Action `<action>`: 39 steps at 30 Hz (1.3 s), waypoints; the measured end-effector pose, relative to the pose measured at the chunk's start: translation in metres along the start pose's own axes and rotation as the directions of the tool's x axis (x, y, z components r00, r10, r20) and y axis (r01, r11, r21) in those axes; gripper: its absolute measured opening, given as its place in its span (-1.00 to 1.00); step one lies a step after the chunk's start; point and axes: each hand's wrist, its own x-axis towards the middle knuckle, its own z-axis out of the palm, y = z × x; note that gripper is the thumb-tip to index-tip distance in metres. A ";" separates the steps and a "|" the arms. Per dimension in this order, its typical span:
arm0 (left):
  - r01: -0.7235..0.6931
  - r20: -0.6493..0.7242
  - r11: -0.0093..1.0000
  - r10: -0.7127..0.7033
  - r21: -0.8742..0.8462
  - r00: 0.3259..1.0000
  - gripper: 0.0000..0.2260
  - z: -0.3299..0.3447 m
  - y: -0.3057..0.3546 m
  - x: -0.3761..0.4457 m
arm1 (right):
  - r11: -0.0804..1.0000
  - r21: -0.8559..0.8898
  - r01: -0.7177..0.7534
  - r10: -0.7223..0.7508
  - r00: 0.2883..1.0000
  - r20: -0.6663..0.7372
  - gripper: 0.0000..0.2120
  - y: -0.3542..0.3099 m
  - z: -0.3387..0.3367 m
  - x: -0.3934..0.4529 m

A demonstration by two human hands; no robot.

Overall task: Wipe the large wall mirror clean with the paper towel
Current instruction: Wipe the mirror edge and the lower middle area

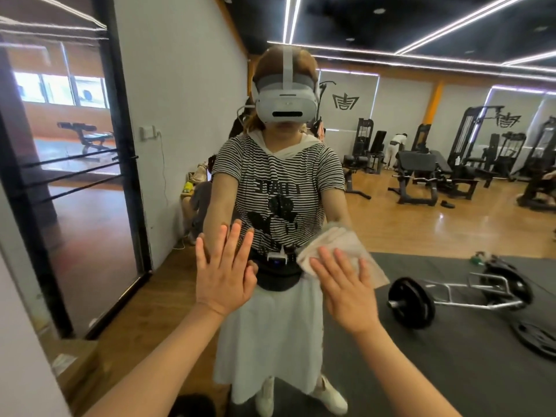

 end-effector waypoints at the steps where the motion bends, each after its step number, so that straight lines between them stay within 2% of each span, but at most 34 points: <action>1: 0.003 -0.003 1.000 -0.003 -0.004 1.000 -0.48 0.000 0.000 0.000 | 0.999 -0.009 -0.046 0.045 0.999 -0.018 -0.23 0.013 -0.002 -0.007; 4: 0.006 -0.004 1.000 -0.006 -0.010 1.000 -0.48 0.000 0.001 0.001 | 0.979 0.019 -0.202 0.203 0.978 -0.044 -0.25 0.031 -0.008 -0.017; 7: 0.006 -0.013 1.000 -0.006 -0.007 1.000 -0.49 0.001 0.002 0.001 | 0.943 0.077 -0.324 0.330 0.941 -0.073 -0.46 0.018 -0.009 -0.013; 9: 0.006 -0.013 1.000 -0.006 -0.006 1.000 -0.49 0.002 0.001 0.001 | 0.910 0.134 -0.392 0.403 0.913 -0.066 -0.51 0.006 -0.007 -0.009; 15: 0.012 -0.023 1.000 -0.011 0.013 1.000 -0.48 0.002 0.002 0.000 | 0.855 0.204 -0.477 0.500 0.862 -0.083 -0.54 -0.006 -0.001 -0.008; 18: 0.012 -0.038 0.999 -0.011 0.030 0.999 -0.48 0.002 0.002 0.001 | 0.782 0.247 -0.573 0.604 0.794 -0.068 -0.40 -0.021 0.002 -0.004; 20: 0.012 -0.044 0.999 -0.010 0.041 0.999 -0.48 0.002 0.002 0.001 | 0.776 0.259 -0.575 0.608 0.791 -0.066 -0.32 -0.024 0.004 -0.004; 26: 0.016 -0.036 0.998 -0.014 0.060 0.999 -0.48 0.002 0.004 0.000 | 0.790 0.280 -0.546 0.582 0.811 -0.058 -0.29 -0.023 0.004 -0.010; 31: 0.018 -0.057 0.996 -0.013 0.090 0.998 -0.46 0.004 0.003 -0.001 | 0.776 0.327 -0.539 0.564 0.825 0.023 -0.33 -0.021 0.000 -0.014; 39: 0.020 -0.076 0.994 -0.012 0.108 0.997 -0.47 0.005 0.005 0.000 | 0.713 0.386 -0.586 0.608 0.790 0.075 -0.47 -0.028 -0.009 -0.010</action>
